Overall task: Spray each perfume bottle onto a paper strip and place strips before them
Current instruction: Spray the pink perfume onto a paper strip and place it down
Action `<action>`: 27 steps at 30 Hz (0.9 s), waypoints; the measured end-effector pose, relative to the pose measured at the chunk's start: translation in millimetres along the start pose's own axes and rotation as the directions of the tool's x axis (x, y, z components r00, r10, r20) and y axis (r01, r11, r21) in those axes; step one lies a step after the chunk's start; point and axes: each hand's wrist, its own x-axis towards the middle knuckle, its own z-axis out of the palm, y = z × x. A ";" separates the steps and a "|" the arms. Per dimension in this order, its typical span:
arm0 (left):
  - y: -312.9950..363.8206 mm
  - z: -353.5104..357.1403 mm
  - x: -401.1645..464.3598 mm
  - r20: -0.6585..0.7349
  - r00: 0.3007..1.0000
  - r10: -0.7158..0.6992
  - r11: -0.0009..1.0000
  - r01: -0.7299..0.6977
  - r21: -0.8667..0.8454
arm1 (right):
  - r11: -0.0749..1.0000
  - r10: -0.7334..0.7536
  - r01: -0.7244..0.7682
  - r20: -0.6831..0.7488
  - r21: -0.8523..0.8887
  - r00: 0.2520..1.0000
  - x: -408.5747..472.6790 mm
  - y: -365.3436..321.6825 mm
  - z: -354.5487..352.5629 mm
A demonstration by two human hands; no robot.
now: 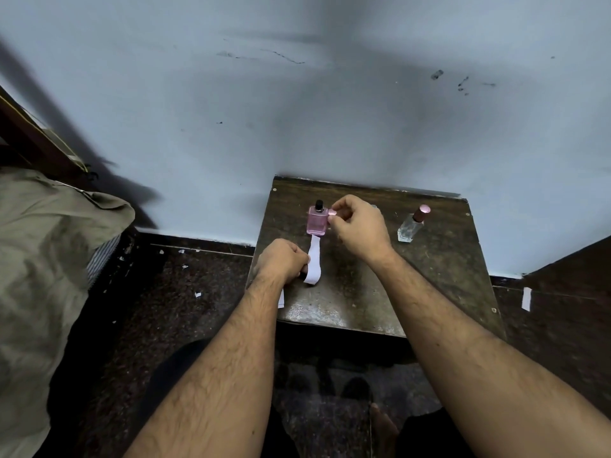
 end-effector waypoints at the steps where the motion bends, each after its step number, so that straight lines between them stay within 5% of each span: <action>1: 1.4 0.0 0.0 -0.011 1.000 -0.006 1.000 0.006 0.024 | 0.999 -0.009 0.009 0.008 -0.031 1.000 1.8 -1.2 0.1; 15: 7.4 4.1 11.9 -0.064 0.996 -0.064 0.997 0.068 0.047 | 0.947 -0.070 0.129 0.203 -0.295 0.977 21.2 -10.7 7.3; 27: 14.9 2.9 19.7 -0.063 0.991 -0.118 0.993 0.118 -0.001 | 0.987 -0.119 0.117 -0.016 -0.108 0.993 12.8 0.5 0.7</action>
